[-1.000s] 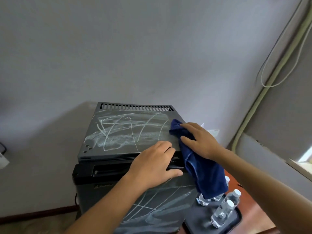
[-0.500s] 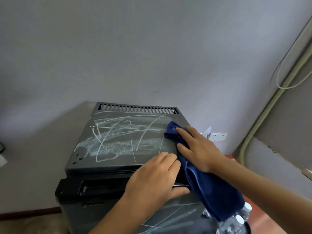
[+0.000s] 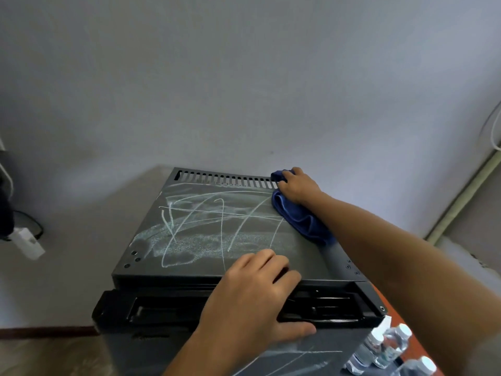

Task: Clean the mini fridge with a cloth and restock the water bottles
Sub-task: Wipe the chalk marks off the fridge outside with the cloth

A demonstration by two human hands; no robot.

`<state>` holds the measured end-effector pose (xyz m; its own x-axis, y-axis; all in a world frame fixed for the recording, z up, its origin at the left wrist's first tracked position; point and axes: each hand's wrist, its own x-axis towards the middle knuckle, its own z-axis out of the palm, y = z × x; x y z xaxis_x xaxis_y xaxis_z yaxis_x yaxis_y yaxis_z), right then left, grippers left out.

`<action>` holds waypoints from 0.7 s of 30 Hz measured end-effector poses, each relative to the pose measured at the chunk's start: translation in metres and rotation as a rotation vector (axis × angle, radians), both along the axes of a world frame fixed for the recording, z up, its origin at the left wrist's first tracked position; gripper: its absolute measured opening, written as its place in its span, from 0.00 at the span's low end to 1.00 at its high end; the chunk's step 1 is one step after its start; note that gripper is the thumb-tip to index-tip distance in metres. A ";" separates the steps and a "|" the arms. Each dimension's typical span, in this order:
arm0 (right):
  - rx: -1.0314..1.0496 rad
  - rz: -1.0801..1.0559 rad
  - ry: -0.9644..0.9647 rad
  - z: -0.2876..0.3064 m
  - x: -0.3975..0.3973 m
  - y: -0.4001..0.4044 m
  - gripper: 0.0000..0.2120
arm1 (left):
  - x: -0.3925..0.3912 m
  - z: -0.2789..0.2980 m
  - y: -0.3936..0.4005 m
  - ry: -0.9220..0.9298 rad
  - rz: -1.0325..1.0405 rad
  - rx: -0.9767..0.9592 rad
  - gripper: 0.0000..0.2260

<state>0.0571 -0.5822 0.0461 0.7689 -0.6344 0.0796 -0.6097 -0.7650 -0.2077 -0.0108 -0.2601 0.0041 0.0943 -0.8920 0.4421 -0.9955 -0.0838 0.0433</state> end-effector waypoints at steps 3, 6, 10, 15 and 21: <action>-0.006 0.027 -0.018 -0.003 -0.013 0.009 0.23 | -0.002 0.005 0.003 0.006 0.081 0.046 0.33; 0.003 0.058 -0.029 -0.003 -0.036 0.030 0.21 | -0.003 0.007 0.003 0.014 0.120 0.060 0.37; -0.041 0.126 -0.034 -0.004 -0.095 0.079 0.22 | -0.004 0.009 0.007 0.053 0.163 0.115 0.47; -0.090 0.216 -0.028 0.001 -0.184 0.147 0.25 | -0.005 0.008 0.006 0.107 0.119 0.079 0.51; -0.142 0.247 0.054 0.001 -0.239 0.179 0.31 | -0.008 0.000 0.001 0.072 0.117 0.092 0.48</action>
<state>-0.1823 -0.4028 0.0468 0.9043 -0.4128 0.1091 -0.4085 -0.9108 -0.0605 -0.0189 -0.2593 0.0039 0.2281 -0.9096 0.3472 -0.9734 -0.2057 0.1007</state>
